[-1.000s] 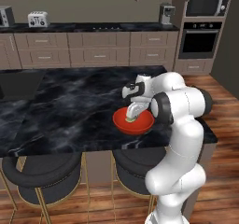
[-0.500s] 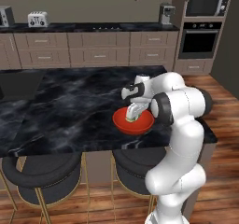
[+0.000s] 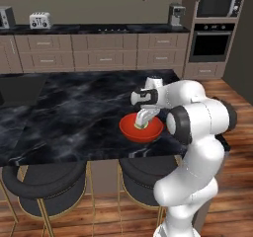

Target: There is a bowl on the dining counter. Grab a lemon wedge from the fridge and place it in the bowl. Then get the liquor bottle and glass cup from the cabinet and place them next to the bowl.

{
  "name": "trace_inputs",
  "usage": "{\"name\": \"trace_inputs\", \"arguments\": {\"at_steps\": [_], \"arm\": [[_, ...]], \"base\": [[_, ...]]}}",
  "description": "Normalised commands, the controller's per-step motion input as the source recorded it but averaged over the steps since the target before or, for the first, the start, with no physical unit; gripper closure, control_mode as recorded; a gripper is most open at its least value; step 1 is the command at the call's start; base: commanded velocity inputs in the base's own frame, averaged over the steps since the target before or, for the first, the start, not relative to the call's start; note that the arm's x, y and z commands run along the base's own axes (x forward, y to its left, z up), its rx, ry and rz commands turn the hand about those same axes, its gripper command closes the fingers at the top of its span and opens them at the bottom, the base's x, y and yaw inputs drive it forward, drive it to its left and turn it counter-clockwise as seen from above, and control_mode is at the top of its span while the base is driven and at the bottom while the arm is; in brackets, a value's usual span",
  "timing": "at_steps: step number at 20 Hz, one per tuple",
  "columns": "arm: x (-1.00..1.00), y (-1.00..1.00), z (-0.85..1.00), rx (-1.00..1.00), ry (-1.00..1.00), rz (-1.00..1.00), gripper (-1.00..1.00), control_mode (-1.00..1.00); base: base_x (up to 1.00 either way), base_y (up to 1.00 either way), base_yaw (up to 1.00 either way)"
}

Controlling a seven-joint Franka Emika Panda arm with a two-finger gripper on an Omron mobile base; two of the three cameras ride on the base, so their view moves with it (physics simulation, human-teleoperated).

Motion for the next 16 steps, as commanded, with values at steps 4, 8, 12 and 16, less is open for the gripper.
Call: {"name": "trace_inputs", "arguments": {"at_steps": [4, 8, 12, 16], "arm": [[-0.64, 0.0, 0.51, 0.0, -0.13, 0.0, -1.0, -1.0], [-0.67, 0.0, 0.54, 0.0, -0.09, 0.0, -1.0, -1.0], [-0.71, 0.11, 0.58, 0.0, -0.13, -0.03, -1.0, -1.0], [-0.83, 0.18, 0.54, 0.0, -0.14, -0.03, -1.0, -1.0]], "base": [[0.0, 0.0, 0.0], [0.0, 0.0, 0.0], [0.0, 0.0, 0.0], [0.0, 0.0, 0.0]]}}
